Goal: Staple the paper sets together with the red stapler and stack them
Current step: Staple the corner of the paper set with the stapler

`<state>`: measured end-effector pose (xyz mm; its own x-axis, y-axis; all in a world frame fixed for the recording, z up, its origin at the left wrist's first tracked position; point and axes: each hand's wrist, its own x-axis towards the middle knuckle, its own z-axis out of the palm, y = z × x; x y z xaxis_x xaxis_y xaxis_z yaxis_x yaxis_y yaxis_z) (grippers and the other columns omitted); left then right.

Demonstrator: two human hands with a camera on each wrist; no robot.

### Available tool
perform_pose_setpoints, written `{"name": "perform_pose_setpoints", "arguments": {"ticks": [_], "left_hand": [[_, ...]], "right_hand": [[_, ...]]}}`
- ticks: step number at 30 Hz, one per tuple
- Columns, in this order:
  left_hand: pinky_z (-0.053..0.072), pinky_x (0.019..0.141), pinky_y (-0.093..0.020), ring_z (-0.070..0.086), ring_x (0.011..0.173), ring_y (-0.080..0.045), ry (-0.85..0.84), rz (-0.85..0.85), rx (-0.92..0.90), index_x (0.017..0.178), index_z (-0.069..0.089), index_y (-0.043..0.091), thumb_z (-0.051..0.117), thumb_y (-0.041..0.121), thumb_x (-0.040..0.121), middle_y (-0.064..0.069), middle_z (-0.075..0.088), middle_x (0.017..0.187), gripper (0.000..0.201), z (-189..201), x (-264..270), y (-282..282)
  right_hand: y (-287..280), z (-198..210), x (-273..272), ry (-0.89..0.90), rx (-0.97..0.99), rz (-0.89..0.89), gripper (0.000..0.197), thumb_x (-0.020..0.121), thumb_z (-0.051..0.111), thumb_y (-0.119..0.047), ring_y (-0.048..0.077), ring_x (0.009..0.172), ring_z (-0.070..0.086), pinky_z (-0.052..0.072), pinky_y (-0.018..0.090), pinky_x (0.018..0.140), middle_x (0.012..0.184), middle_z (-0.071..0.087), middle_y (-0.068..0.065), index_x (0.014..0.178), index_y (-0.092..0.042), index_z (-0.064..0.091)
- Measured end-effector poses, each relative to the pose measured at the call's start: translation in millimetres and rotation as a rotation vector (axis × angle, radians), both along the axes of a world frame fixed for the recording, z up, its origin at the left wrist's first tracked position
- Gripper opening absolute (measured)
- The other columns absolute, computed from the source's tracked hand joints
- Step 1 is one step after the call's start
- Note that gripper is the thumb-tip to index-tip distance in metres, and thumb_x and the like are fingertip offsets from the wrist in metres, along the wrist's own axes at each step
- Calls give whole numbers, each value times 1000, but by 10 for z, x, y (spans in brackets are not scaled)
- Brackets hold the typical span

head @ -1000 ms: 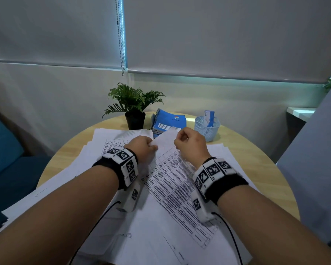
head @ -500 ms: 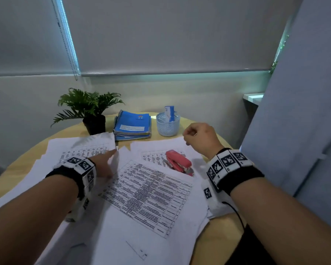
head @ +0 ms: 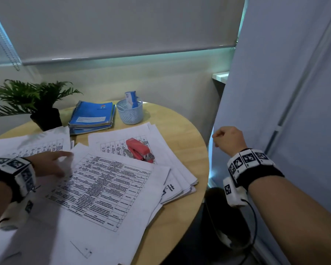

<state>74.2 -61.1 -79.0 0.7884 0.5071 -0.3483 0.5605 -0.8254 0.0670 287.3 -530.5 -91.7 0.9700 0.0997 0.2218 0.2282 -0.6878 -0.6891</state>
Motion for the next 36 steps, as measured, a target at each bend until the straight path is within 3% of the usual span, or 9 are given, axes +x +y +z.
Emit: {"name": "perform_pose_setpoints", "arguments": {"ticks": [2,7,13,18,22,26,30,32,36], "left_hand": [[34,101,-28,44,124,-26,-22,1,-16,144,32,29,74,19,78,-14,44,138,79,-15,-12,21],[32,104,-32,42,128,-27,-34,-11,-48,143,35,27,78,23,75,-14,41,143,80,-29,-26,66],[34,102,-33,45,124,-29,-46,3,-40,140,38,30,77,20,76,-17,46,137,76,-24,-36,62],[36,98,-33,51,113,-28,-86,20,-40,139,42,29,78,15,74,-14,54,121,76,-20,-56,28],[37,95,-31,50,103,-25,-65,12,-35,140,40,28,76,15,76,-11,53,112,75,20,-62,-44],[35,97,-30,49,105,-25,-69,26,-35,142,37,25,75,16,77,-16,53,120,76,72,-91,-144],[31,103,-31,42,128,-30,-96,103,-45,149,14,19,74,18,79,-19,42,140,93,132,-137,-264],[31,103,-31,41,130,-30,-139,105,-23,150,7,13,74,18,78,-19,40,142,98,175,-154,-272],[34,101,-28,45,128,-26,-252,53,52,148,20,11,66,13,84,-16,43,142,79,329,-204,-302]], "right_hand": [[-168,-168,73,6,-57,-47,17,82,56,-6,34,88,65,52,39,83,85,71,18,76,-1,71],[-462,-493,165,82,-135,-119,19,84,57,-6,34,86,66,53,35,80,84,71,21,79,2,73],[-613,-651,256,165,-160,-137,23,86,56,3,32,102,64,47,30,92,106,70,18,100,-1,74],[-655,-579,246,161,-210,-120,26,87,56,2,31,111,59,42,29,98,117,66,16,107,-1,71],[-632,-499,227,151,-179,-122,26,86,54,3,30,106,62,46,30,97,110,69,17,104,-2,73],[-545,-415,184,135,-189,-104,23,86,54,2,31,96,66,52,34,90,99,72,16,95,-3,75],[-412,-259,117,132,-208,-97,23,87,54,0,30,102,63,49,30,88,106,70,12,96,-7,74],[-282,-132,65,112,-226,-68,21,88,54,-5,30,104,61,46,28,86,107,69,11,96,-7,73],[142,208,-67,53,-241,30,22,91,51,-13,30,97,60,43,27,78,97,67,13,89,-1,69]]}}
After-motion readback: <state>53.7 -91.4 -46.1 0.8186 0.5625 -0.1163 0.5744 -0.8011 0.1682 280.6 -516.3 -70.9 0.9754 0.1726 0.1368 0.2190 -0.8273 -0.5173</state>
